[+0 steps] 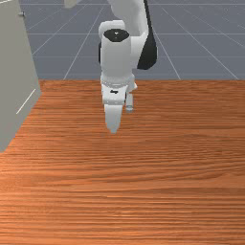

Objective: Close the drawer

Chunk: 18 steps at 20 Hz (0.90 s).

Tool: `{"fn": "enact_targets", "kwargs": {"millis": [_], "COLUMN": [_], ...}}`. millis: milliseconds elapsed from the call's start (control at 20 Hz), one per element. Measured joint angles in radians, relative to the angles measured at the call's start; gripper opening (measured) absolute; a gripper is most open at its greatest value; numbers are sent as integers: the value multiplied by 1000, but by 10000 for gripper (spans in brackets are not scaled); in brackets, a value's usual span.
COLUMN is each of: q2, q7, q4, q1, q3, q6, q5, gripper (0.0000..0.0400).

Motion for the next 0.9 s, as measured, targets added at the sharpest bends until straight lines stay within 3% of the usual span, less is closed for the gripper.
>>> {"fn": "enact_targets", "kwargs": {"millis": [50, 100, 200, 250, 300, 350, 550, 700, 750, 900], "q2": [0, 0, 0, 0, -34, -3, -132, -232, -251, -397], "q7": [0, 0, 0, 0, 83, 43, 55, 50, 139, 175], "q4": [0, 0, 0, 0, -102, -3, -111, -42, -18, -199], "q1": [0, 0, 0, 0, 35, 27, 34, 35, 40, 35], "q3": [0, 0, 0, 0, -22, 8, 6, 7, 3, 10], "q6": [0, 0, 0, 0, 213, -14, 64, -84, -202, -169], "q5": [0, 0, 0, 0, -43, -7, -18, -16, -14, -25], "gripper": [243, 148, 54, 33, 20, 12, 2, 0, 0, 0]}}
